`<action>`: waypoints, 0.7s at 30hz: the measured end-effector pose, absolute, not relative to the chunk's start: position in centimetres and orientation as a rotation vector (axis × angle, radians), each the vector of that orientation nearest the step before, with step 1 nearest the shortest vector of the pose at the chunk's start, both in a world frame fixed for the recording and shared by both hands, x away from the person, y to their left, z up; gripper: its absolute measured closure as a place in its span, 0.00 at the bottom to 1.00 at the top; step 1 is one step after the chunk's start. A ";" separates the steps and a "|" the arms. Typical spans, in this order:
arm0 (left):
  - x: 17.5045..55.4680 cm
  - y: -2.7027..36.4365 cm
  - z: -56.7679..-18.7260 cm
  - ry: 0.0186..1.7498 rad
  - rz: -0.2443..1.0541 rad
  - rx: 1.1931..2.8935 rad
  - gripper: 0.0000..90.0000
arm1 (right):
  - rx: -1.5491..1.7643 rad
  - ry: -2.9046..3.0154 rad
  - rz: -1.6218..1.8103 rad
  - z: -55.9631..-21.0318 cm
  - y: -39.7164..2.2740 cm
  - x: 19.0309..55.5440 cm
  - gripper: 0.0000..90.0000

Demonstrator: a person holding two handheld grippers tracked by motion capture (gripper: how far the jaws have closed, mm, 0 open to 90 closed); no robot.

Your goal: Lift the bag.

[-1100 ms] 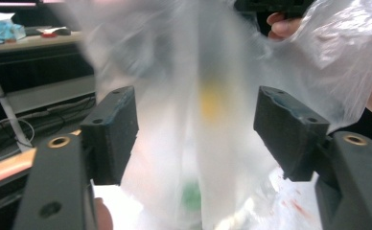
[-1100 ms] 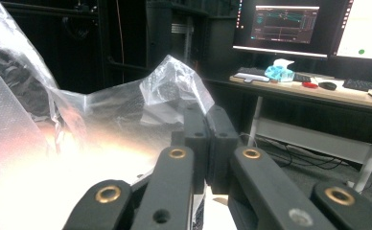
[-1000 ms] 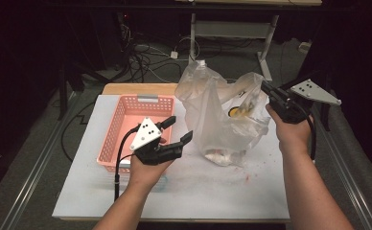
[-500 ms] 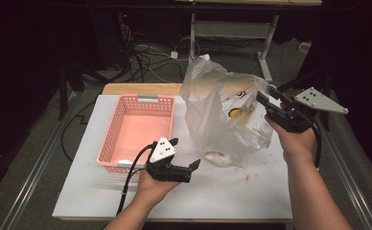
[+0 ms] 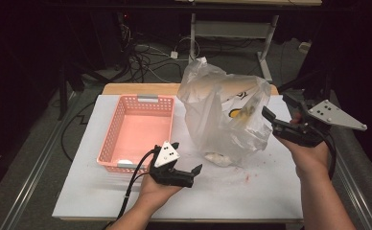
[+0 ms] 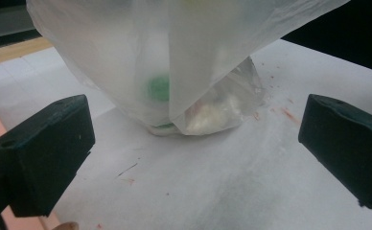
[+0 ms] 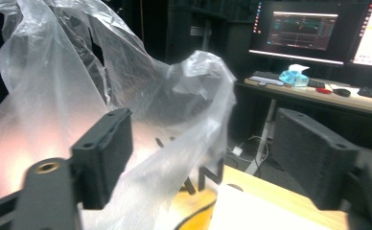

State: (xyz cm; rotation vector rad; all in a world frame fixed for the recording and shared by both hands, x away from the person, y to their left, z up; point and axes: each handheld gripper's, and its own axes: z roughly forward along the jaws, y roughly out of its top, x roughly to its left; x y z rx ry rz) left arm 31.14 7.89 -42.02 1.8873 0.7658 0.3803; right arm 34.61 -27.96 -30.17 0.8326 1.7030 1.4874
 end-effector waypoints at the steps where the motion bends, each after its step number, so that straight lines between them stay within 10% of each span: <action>1: 31.1 7.9 -42.1 0.767 0.384 1.887 0.00 | 0.839 1.699 1.488 -30.3 -28.1 34.5 0.22; 21: 30.3 8.2 -42.4 0.759 0.396 1.924 0.00 | 0.968 1.794 1.417 -35.6 -30.9 32.5 0.00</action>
